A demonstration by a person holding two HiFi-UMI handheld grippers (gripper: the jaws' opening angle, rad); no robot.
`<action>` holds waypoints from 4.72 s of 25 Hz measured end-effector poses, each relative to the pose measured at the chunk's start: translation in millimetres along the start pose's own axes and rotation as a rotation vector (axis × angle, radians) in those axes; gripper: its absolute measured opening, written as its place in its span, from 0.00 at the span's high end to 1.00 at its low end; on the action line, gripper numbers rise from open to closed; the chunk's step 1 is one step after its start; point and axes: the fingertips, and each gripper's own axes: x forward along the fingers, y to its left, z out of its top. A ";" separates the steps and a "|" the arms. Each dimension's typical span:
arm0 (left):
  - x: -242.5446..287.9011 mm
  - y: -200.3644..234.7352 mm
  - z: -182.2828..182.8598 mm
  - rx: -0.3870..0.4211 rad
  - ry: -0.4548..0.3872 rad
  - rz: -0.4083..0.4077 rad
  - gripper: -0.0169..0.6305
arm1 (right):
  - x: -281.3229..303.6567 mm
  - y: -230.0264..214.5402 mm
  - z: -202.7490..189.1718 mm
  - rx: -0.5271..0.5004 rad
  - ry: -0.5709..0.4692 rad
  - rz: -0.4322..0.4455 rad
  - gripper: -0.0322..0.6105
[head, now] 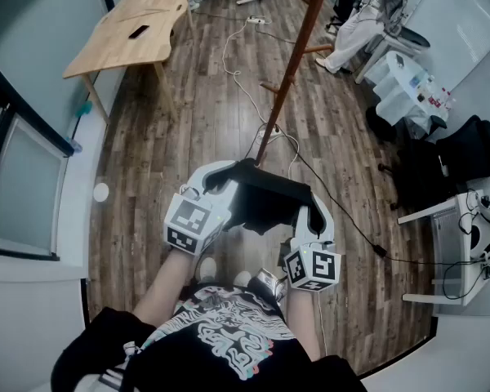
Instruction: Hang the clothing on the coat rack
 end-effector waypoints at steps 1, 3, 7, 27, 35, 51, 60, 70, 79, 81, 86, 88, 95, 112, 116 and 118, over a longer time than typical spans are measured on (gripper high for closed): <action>-0.1 -1.7 -0.2 -0.001 0.000 -0.002 0.96 | -1.1 -0.6 0.3 0.000 -0.001 0.001 0.93; -0.8 -4.7 -0.4 -0.006 0.001 -0.006 0.96 | -3.4 -1.2 0.5 0.001 -0.001 0.003 0.93; -6.3 -11.0 0.9 -0.019 -0.003 -0.004 0.96 | -10.1 1.0 1.2 0.006 0.000 0.016 0.93; -23.4 -59.4 3.7 -0.082 -0.043 0.106 0.96 | -58.5 -18.4 1.0 0.042 0.028 0.170 0.93; -12.3 -85.7 5.2 -0.072 -0.045 0.119 0.96 | -69.7 -42.8 2.5 0.056 0.028 0.183 0.93; 30.7 -99.9 10.4 -0.093 -0.076 0.073 0.96 | -54.5 -85.6 -0.5 0.083 0.036 0.141 0.93; 65.5 -68.4 14.7 -0.101 -0.075 0.094 0.96 | -11.4 -97.3 -0.3 0.079 0.045 0.153 0.93; 108.5 -25.9 20.5 -0.092 -0.063 0.092 0.96 | 47.6 -108.8 2.8 0.083 0.054 0.147 0.93; 154.4 16.4 20.8 -0.095 -0.043 0.063 0.96 | 104.4 -119.8 -1.3 0.092 0.074 0.111 0.93; 163.2 27.9 26.0 -0.091 -0.047 0.060 0.96 | 119.0 -121.3 2.4 0.093 0.069 0.105 0.93; 181.9 56.3 30.1 -0.087 -0.050 0.045 0.96 | 151.2 -119.9 2.8 0.085 0.057 0.085 0.93; 190.9 62.7 29.6 -0.080 -0.048 0.036 0.96 | 160.6 -123.4 1.9 0.082 0.050 0.072 0.93; 216.5 79.9 25.6 -0.083 -0.037 0.011 0.96 | 184.2 -133.4 -5.0 0.088 0.055 0.041 0.93; 261.8 112.2 38.4 -0.086 -0.055 -0.019 0.96 | 230.0 -149.3 0.8 0.086 0.041 0.003 0.93; 265.2 114.5 40.1 -0.085 -0.059 -0.023 0.96 | 234.7 -151.6 2.1 0.086 0.036 -0.001 0.93; 266.0 116.9 40.4 -0.089 -0.062 -0.021 0.96 | 236.6 -150.9 2.1 0.085 0.035 0.002 0.93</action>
